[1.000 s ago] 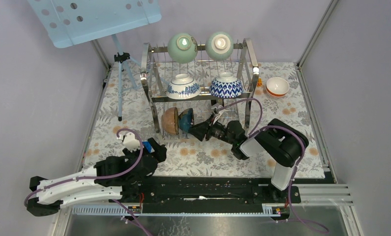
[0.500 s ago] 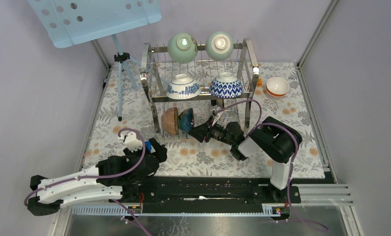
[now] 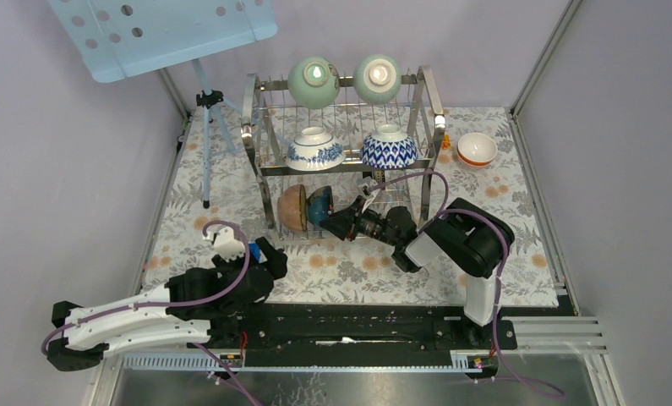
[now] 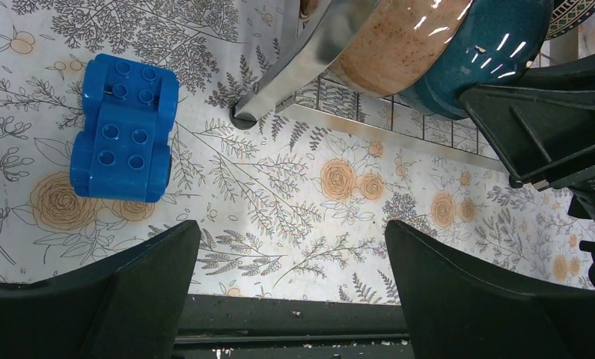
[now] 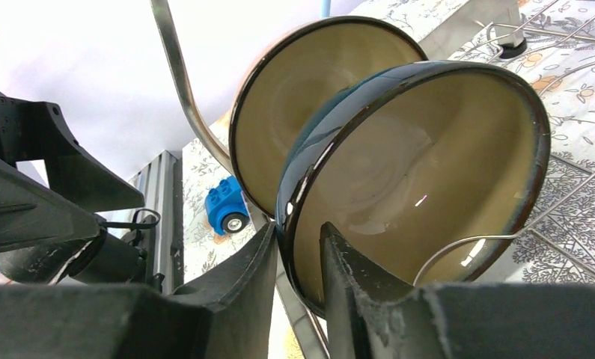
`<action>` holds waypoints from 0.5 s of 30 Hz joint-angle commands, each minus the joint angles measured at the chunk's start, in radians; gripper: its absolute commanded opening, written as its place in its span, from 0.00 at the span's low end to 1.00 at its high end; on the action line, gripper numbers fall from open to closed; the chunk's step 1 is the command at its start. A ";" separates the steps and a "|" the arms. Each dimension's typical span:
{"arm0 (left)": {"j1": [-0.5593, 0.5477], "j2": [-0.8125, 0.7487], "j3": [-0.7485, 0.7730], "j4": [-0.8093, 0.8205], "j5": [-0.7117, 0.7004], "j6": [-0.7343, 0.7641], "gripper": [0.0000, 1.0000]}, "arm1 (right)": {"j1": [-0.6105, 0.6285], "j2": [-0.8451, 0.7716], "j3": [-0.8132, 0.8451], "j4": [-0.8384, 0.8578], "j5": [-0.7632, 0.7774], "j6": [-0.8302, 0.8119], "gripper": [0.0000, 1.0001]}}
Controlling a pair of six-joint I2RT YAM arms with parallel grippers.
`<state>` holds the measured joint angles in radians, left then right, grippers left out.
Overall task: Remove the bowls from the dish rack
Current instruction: Pick up the bowl from the dish rack.
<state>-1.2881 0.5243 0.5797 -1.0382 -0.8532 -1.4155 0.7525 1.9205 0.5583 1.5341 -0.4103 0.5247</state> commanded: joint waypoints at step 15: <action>0.001 -0.018 -0.002 -0.004 -0.018 -0.022 0.99 | -0.004 0.061 0.022 0.136 -0.034 0.092 0.03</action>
<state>-1.2881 0.5159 0.5797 -1.0458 -0.8532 -1.4261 0.7525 1.9514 0.5751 1.6043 -0.4274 0.5732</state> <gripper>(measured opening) 0.988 0.198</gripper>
